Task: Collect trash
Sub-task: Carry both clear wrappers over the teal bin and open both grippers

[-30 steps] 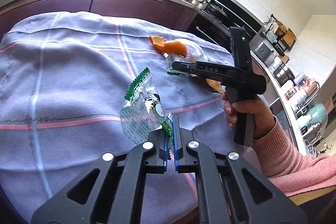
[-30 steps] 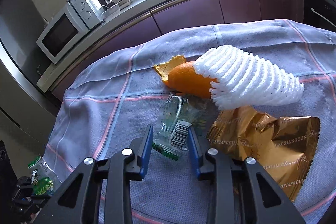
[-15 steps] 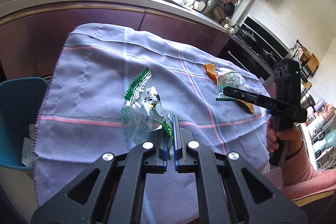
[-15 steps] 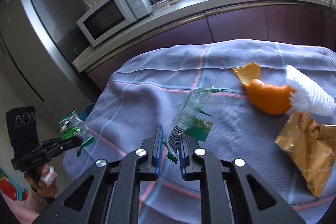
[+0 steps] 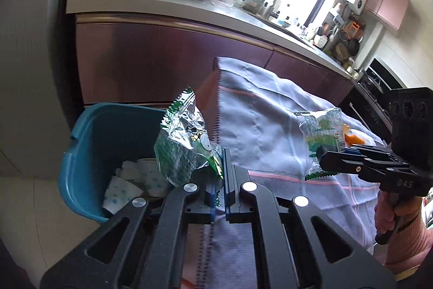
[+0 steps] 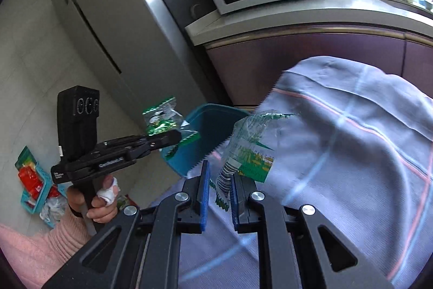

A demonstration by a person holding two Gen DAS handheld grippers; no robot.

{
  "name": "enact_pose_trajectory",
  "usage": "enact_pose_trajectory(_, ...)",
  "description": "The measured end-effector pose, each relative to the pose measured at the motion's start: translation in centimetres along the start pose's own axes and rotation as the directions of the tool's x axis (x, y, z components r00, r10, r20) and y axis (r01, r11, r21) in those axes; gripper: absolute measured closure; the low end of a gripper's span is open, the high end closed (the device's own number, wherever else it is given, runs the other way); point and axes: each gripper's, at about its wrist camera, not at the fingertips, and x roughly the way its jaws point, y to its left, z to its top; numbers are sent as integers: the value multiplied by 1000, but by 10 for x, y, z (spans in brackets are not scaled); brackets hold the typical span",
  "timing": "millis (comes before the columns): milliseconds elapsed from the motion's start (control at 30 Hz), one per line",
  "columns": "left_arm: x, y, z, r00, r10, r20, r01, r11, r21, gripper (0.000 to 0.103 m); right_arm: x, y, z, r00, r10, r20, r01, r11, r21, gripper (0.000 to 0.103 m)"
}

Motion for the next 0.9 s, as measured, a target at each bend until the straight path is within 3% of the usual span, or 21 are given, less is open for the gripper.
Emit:
enact_pose_trajectory(133, 14, 33, 1, 998, 54, -36, -56, 997, -45, 98, 46, 19, 19, 998, 37, -55, -38, 999, -24, 91)
enact_pose_trajectory(333, 47, 65, -6, 989, 104, -107, -114, 989, -89, 96, 115, 27, 32, 982, 27, -187, -32, 999, -21, 90)
enact_pose_trajectory(467, 63, 79, -11, 981, 125, -147, -142, 984, -110, 81, 142, 24, 31, 971, -23, -237, 21, 1000, -13, 88)
enact_pose_trajectory(500, 67, 82, -11, 980, 127, -156, -146, 983, -113, 79, 146, 23, 30, 969, -41, -244, 38, 999, -16, 82)
enact_pose_trajectory(633, 77, 90, -13, 975, 125, -182, -149, 981, -125, 71, 143, 24, 30, 971, -49, -235, 45, 999, -22, 78)
enact_pose_trajectory(900, 75, 87, -14, 978, 126, -168, -147, 982, -122, 69, 108, 15, 21, 982, -37, -186, 36, 999, -9, 76)
